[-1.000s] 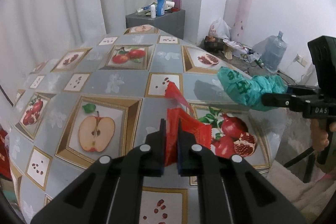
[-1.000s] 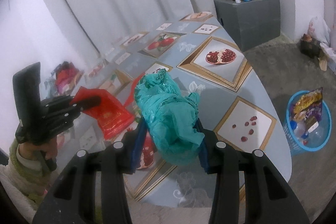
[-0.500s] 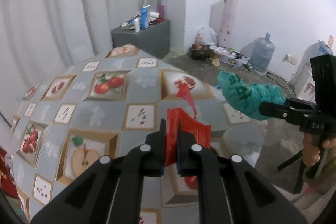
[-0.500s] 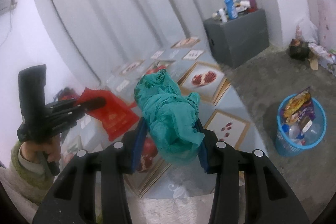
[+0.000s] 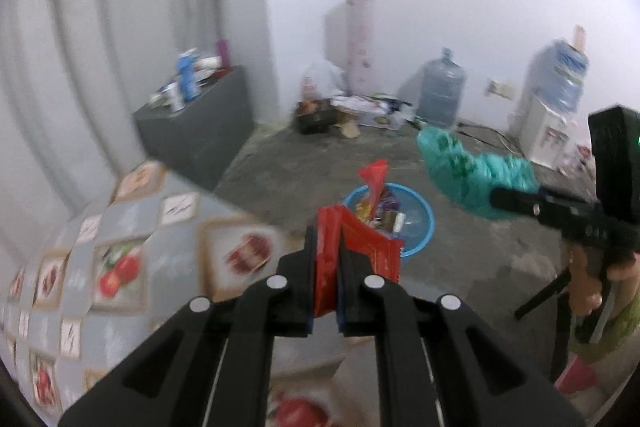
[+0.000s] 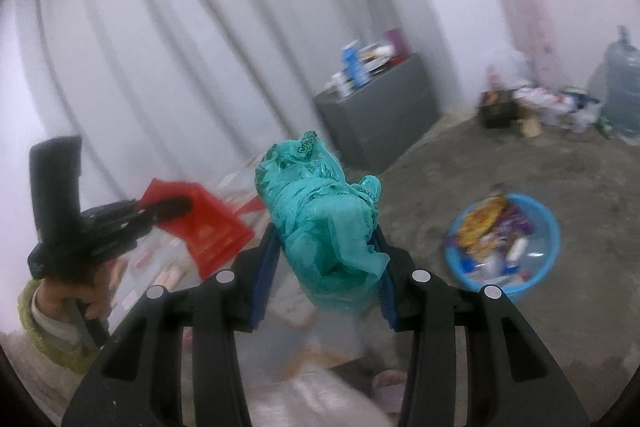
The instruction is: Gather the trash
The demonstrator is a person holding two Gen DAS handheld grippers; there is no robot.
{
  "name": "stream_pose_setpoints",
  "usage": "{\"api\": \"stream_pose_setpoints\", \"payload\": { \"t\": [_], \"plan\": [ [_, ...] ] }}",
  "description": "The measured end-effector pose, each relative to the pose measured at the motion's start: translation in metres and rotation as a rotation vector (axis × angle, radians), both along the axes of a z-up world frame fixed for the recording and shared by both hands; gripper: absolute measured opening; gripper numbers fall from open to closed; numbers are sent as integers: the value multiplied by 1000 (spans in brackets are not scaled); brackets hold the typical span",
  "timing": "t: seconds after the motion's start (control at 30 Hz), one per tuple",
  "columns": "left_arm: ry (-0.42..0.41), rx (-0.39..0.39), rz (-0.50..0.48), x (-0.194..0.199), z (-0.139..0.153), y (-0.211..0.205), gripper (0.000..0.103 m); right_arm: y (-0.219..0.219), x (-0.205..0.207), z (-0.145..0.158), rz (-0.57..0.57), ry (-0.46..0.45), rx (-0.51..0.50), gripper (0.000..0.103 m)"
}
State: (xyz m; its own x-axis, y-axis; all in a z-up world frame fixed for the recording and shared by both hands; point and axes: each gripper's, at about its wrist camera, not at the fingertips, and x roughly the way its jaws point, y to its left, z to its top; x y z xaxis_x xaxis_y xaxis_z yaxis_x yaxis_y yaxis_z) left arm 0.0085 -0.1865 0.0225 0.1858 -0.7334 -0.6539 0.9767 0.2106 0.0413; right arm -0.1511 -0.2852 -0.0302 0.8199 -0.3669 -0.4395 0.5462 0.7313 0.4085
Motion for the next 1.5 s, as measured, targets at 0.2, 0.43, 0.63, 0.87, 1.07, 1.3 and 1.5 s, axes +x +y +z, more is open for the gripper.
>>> {"api": "stream_pose_setpoints", "payload": {
  "t": [0.2,0.43,0.63,0.87,1.07,1.3,1.5],
  "plan": [
    [47,62,-160,-24,-12,-89,7,-80,-56,-17,-235,58,67,41],
    [95,283,-299,-50,-81,-200,7,-153,-65,-76,-335,183,210,42],
    [105,473,-305,-51,-147,-281,7,-203,-43,-125,-316,249,343,42],
    [141,546,-290,-42,-201,-349,29,-263,-8,-166,-329,280,432,60],
    [169,498,-214,-33,-207,-358,62,-280,-6,-199,-369,277,528,67],
    [161,385,-232,-25,-158,-334,64,-266,-16,-178,-380,272,466,67],
    [167,150,-236,2,-50,-251,69,-215,-23,-98,-324,247,256,67]
  ]
}}
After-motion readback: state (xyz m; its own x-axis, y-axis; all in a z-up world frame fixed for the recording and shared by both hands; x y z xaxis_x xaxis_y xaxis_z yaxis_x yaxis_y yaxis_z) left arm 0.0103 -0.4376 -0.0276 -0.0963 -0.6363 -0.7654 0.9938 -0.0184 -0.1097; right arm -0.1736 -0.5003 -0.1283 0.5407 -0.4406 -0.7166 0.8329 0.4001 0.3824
